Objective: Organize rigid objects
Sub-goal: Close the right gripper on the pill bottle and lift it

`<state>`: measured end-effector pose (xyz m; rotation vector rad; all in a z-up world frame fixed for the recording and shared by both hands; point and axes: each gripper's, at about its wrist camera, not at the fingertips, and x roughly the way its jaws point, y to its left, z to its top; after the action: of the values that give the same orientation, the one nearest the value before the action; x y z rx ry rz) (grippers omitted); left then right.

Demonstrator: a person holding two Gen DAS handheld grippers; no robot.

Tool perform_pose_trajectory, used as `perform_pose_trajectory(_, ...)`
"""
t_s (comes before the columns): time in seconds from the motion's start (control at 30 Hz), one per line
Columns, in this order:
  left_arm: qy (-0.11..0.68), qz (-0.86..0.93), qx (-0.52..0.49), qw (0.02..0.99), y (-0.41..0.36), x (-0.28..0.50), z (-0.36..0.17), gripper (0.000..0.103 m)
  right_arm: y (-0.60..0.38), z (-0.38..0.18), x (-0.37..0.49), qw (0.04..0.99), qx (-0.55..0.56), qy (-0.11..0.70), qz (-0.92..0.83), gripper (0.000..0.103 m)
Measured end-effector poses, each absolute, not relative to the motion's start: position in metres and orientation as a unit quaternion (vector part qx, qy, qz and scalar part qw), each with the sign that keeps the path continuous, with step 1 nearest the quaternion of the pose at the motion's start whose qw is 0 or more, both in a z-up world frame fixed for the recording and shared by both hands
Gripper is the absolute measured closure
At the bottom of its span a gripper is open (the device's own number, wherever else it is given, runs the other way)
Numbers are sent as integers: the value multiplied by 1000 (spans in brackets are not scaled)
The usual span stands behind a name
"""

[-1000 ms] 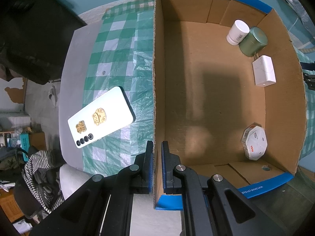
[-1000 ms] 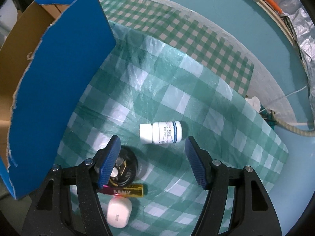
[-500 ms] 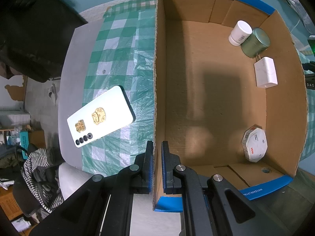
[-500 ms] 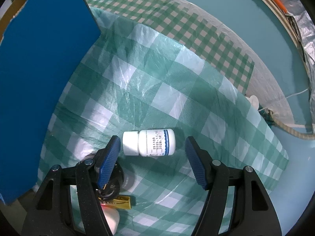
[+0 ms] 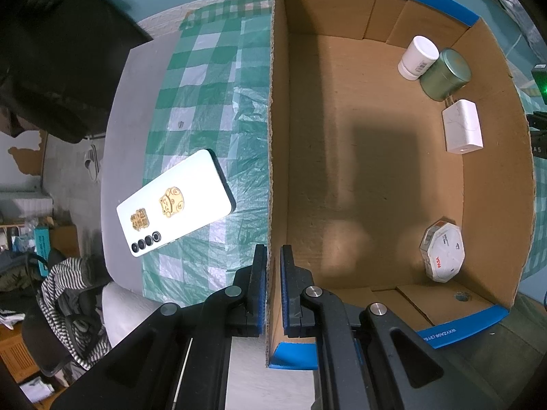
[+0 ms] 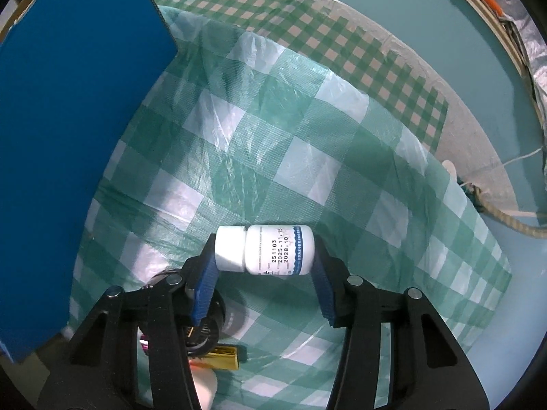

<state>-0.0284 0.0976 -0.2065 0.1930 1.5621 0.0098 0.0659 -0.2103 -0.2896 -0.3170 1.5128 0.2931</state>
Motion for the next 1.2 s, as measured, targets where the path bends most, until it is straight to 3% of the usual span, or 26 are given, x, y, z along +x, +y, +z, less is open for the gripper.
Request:
perform_pose_trajectory(0.53,700,-2,92,708,96,-27,-204,97,-201,-259,58,719,-115,672,133,53)
perform_pose_trajectory(1.2,698,-12,96,709,95,-27,-203,97,-164,-177,49,757,-100,622,172,53)
